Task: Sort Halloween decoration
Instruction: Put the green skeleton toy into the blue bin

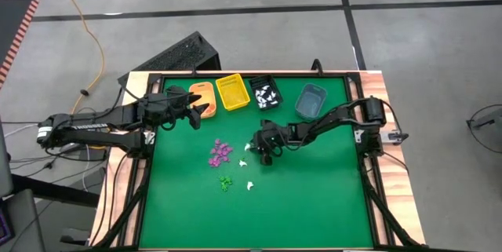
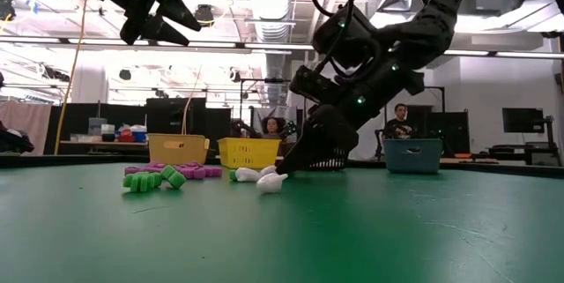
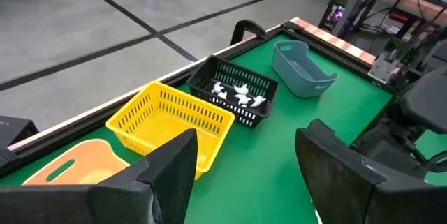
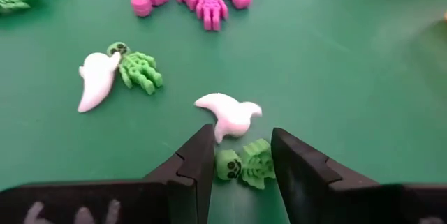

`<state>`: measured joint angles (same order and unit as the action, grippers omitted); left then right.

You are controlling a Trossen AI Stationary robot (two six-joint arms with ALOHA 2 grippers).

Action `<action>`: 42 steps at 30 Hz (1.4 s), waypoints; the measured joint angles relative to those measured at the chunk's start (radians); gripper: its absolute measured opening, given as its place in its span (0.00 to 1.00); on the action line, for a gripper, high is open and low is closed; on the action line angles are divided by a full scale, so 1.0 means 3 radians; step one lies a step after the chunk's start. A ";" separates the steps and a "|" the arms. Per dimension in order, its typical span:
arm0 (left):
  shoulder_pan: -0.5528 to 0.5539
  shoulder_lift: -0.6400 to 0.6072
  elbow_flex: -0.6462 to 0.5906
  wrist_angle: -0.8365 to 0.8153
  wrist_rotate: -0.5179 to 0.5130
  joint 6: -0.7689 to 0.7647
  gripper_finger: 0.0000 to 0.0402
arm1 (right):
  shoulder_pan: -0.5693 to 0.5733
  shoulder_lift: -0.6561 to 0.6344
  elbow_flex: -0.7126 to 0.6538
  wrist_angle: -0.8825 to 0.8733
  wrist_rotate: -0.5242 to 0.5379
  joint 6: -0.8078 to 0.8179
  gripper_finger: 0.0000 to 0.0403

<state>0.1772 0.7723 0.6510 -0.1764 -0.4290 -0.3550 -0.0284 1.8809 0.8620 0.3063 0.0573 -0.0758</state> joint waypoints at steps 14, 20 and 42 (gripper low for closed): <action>0.0000 -0.0001 0.0000 -0.0033 -0.0006 0.0006 0.58 | -0.0024 -0.0062 -0.0009 -0.0133 0.0388 0.0313 0.31; 0.0000 0.0000 0.0000 -0.0055 -0.0005 0.0007 0.58 | -0.0022 -0.0062 -0.0013 -0.0114 0.0435 0.0517 0.24; 0.0000 0.0000 0.0000 -0.0035 -0.0011 0.0034 0.58 | -0.0187 -0.0818 -0.0028 -0.0363 0.0615 0.0696 0.17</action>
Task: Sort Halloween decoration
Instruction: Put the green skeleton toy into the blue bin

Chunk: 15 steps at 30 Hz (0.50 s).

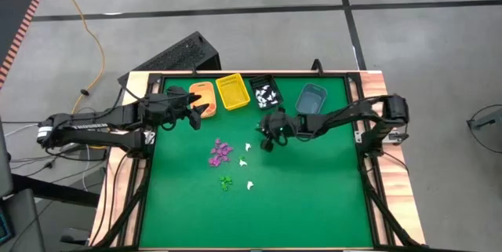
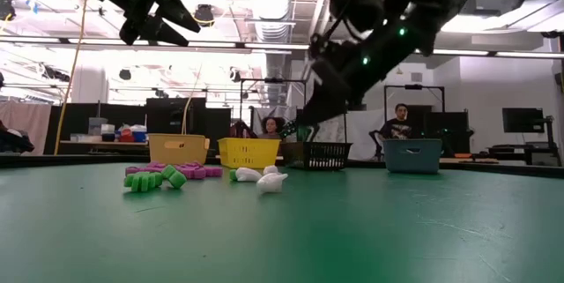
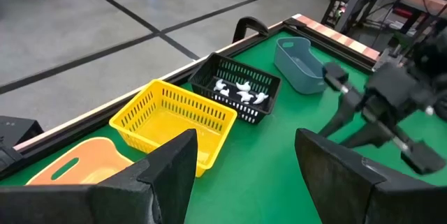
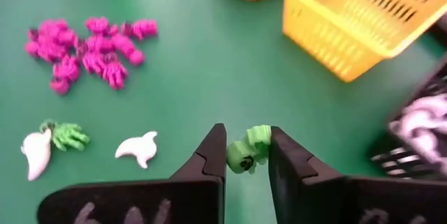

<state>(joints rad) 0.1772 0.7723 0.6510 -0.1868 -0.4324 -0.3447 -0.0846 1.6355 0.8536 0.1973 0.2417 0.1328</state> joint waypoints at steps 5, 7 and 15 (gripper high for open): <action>0.0000 0.0000 0.0000 0.0012 -0.0002 0.0001 0.58 | -0.0166 -0.0436 0.0006 -0.0310 0.0262 -0.0031 0.16; 0.0000 0.0000 0.0000 0.0012 -0.0003 0.0001 0.58 | -0.0258 -0.0597 0.0006 -0.0544 0.0383 -0.0049 0.16; 0.0000 0.0000 0.0000 0.0018 -0.0041 0.0013 0.58 | -0.0708 -0.1136 -0.0046 -0.1680 0.0680 0.0135 0.16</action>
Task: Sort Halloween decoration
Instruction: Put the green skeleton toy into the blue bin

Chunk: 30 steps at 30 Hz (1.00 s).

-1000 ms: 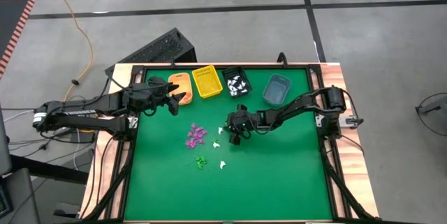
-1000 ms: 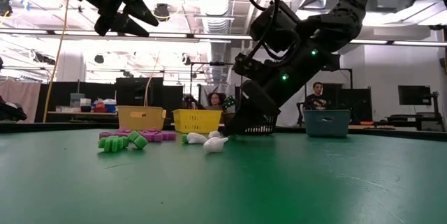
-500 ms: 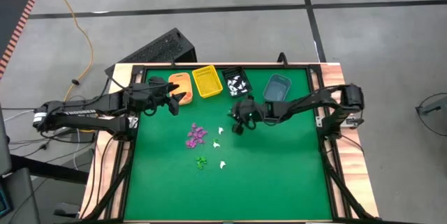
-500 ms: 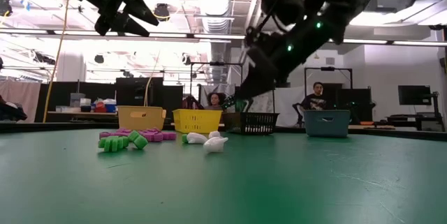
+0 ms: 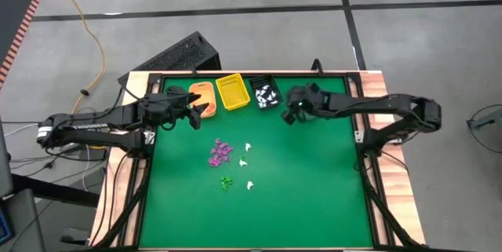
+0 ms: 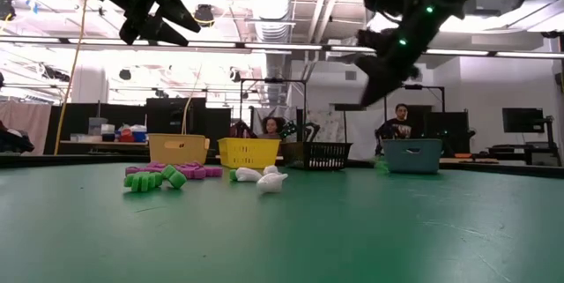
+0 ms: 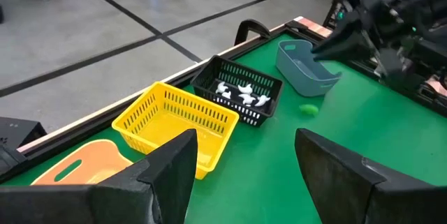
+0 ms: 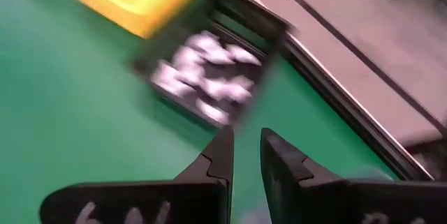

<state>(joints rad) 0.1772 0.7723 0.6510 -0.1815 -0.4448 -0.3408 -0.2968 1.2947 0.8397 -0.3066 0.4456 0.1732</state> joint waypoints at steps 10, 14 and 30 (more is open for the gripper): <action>0.0000 0.0000 0.0000 0.0001 -0.0041 0.0000 0.58 | -0.0391 -0.0414 -0.0497 -0.0139 -0.0200 0.0228 0.17; 0.0000 0.0000 0.0000 0.0000 -0.0041 -0.0002 0.58 | -0.0249 -0.0486 -0.0508 -0.0053 -0.0825 0.0168 0.17; 0.0000 0.0000 0.0000 -0.0003 -0.0128 -0.0013 0.58 | 0.1225 -0.0769 -0.1556 0.1103 0.0443 0.1445 0.17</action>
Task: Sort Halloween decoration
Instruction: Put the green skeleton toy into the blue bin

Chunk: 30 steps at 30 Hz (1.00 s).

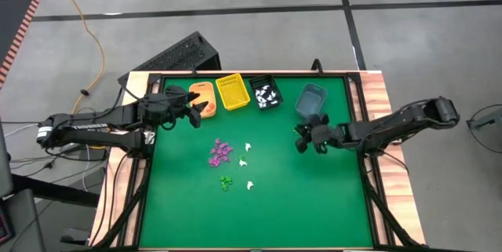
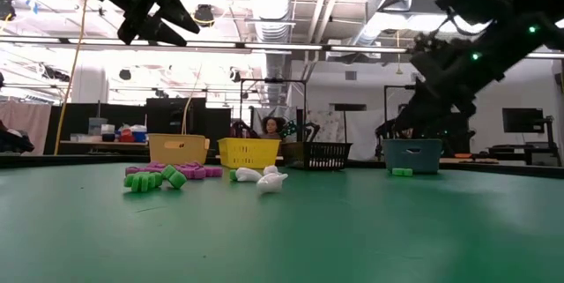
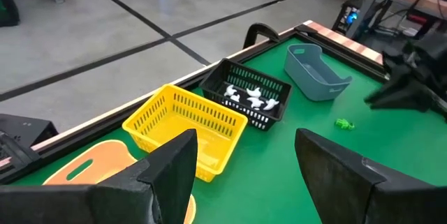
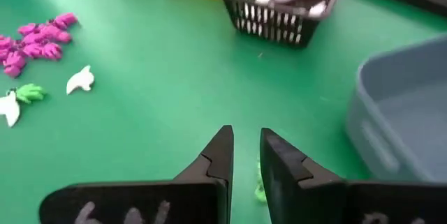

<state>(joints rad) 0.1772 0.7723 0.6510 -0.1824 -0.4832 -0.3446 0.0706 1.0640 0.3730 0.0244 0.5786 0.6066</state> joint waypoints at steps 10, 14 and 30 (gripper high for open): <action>0.0001 -0.0001 0.0000 -0.0006 -0.0010 -0.0060 0.58 | 0.0041 0.0619 -0.0056 0.0133 0.0469 0.0364 0.28; 0.0001 -0.0001 0.0000 -0.0009 0.0002 -0.0064 0.58 | 0.0041 0.0882 -0.0056 0.0497 0.0454 0.0322 0.40; 0.0001 -0.0001 0.0000 -0.0147 0.0021 -0.0204 0.58 | 0.0138 0.1744 -0.0041 0.0687 0.0533 0.0932 0.50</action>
<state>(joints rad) 0.1776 0.7719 0.6510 -0.2264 -0.4769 -0.4058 0.1120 1.5874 0.3607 0.2304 0.7386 0.8863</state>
